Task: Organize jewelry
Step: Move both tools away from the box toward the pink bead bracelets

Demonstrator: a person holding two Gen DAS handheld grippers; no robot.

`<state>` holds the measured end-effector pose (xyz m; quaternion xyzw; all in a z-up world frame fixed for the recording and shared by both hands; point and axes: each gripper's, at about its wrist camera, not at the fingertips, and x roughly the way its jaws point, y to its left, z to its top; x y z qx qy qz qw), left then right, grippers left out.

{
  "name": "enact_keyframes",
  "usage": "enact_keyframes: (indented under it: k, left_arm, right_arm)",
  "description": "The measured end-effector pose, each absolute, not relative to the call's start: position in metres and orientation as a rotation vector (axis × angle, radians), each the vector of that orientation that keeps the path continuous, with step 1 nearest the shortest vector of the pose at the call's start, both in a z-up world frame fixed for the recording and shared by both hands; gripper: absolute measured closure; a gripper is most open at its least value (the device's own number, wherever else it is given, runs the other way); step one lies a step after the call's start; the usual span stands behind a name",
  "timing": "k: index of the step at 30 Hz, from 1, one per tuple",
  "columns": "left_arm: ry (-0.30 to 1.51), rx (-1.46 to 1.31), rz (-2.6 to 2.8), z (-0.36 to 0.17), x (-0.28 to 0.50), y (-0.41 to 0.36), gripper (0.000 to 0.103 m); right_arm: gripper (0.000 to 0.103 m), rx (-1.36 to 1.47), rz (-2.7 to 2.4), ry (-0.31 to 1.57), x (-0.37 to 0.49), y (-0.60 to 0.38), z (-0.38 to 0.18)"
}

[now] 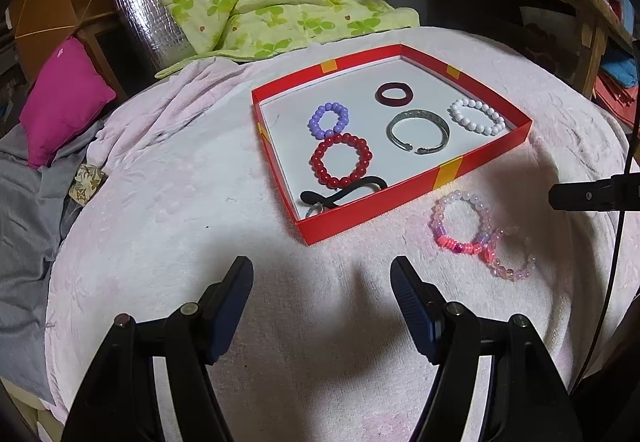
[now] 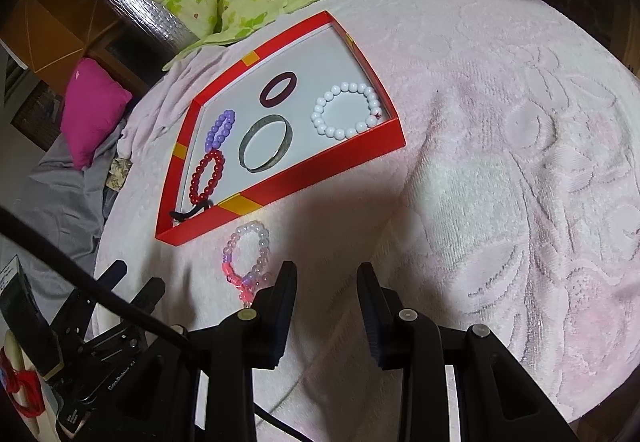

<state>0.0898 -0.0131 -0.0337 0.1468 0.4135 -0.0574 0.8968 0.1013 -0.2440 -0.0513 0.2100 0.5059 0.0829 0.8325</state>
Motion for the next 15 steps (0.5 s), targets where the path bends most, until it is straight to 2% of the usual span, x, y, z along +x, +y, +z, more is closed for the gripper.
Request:
enact_keyframes:
  k: [15]
  left_arm:
    - [0.881,0.306,-0.128,-0.037,0.092,-0.010,0.031]
  right_arm:
    - [0.069,0.419,0.183,1.111,0.106,-0.233,-0.058]
